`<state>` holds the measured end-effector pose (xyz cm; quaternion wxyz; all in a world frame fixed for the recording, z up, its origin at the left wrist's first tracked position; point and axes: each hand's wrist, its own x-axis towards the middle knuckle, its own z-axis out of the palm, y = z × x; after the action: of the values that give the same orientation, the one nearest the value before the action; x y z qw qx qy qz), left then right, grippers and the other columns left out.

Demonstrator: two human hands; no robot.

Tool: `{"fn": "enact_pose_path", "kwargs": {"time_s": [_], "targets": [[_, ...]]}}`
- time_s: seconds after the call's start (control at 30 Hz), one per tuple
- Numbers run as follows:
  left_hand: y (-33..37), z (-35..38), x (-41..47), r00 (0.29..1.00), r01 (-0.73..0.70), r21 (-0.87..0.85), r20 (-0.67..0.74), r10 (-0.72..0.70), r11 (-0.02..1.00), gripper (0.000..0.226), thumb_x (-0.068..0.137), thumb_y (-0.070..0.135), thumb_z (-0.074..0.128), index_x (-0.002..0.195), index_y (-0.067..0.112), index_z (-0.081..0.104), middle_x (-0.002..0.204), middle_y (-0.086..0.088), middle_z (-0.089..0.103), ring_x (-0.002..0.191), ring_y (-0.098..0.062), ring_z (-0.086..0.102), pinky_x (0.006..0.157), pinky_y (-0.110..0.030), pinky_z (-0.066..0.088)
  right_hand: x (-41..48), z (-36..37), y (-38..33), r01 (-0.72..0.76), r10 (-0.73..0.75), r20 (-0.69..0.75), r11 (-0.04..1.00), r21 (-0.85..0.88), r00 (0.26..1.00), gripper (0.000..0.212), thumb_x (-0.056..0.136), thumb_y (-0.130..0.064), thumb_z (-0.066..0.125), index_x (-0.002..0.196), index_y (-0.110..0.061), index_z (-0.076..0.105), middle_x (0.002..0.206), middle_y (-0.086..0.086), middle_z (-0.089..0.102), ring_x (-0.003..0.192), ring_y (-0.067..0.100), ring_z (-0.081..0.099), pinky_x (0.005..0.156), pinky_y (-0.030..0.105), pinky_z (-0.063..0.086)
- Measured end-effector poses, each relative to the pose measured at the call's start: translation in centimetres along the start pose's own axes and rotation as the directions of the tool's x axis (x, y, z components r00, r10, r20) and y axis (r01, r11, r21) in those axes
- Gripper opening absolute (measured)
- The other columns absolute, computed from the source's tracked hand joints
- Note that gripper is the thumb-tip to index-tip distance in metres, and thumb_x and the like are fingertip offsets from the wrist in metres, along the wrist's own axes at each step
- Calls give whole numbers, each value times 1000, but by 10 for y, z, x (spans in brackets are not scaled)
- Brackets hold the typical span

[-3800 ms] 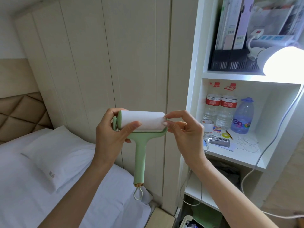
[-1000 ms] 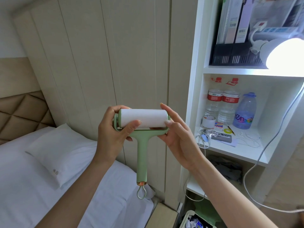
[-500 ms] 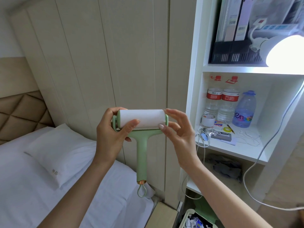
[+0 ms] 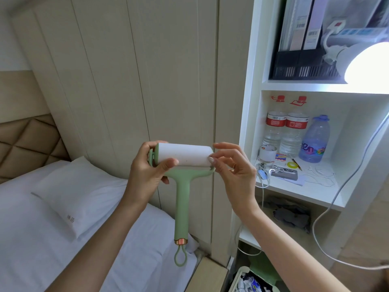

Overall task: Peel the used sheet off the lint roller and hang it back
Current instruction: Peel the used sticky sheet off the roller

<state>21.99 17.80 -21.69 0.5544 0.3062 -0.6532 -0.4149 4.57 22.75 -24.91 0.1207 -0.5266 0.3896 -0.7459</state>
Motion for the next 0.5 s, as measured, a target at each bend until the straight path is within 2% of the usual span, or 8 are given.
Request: {"fn": "enact_pose_path", "kwargs": {"time_s": [0.07,0.1,0.17,0.23,0.33,0.37,0.43,0.5], "targets": [[-5,-3,2,994,64,-39,88,-61,997,114,34,62,82,133,25,40,99,3,53,69,3,62,50,-16,51,1,1,3,-36,36,-31,999,2,999,13,80,-3,70,76,-15,67,103,4,64,74,13,62,61,45,53],[-7,-5,3,985,111,-70,138,-100,991,119,34,56,85,137,25,36,105,3,55,75,5,63,56,-17,53,2,1,5,-49,49,-51,999,-3,997,12,81,-4,69,76,-15,66,101,2,64,72,17,61,60,47,53],[-12,-7,6,955,197,-107,245,-166,975,106,40,39,88,135,19,44,119,0,61,97,-2,65,74,-18,54,2,3,9,-60,59,-79,998,-18,995,8,80,-10,69,76,-15,65,99,0,64,71,25,61,58,51,52],[-14,-7,6,929,238,-102,313,-196,966,85,50,33,89,124,12,56,119,-7,67,110,-17,64,87,-23,52,1,4,11,-70,68,-87,997,-19,994,5,80,-16,69,77,-15,65,97,-2,63,73,29,62,58,55,52],[-17,-2,5,933,331,-244,230,-277,912,51,62,18,77,109,6,65,101,-6,74,103,-22,67,82,-20,55,2,6,14,-98,97,-84,995,-12,992,6,80,-16,69,76,-16,65,94,-8,63,69,20,61,59,57,53],[-19,0,4,933,351,-298,189,-305,888,45,63,19,73,105,6,66,94,-3,74,98,-20,67,80,-22,56,2,6,14,-112,111,-76,994,-12,991,7,79,-18,70,75,-19,65,93,-11,62,68,23,61,61,57,53],[-20,5,3,938,347,-279,122,-325,895,39,67,27,69,103,13,64,78,6,74,82,-14,69,78,-32,57,2,8,15,-142,142,-49,990,-14,989,7,77,-26,70,72,-26,65,92,-16,61,73,36,60,67,58,53],[-20,9,0,936,352,-214,92,-340,911,35,78,34,62,108,19,56,80,3,73,73,-21,72,72,-41,60,2,9,16,-173,172,-18,984,-41,985,10,78,-25,69,71,-29,65,90,-17,61,75,40,58,72,53,53]]}}
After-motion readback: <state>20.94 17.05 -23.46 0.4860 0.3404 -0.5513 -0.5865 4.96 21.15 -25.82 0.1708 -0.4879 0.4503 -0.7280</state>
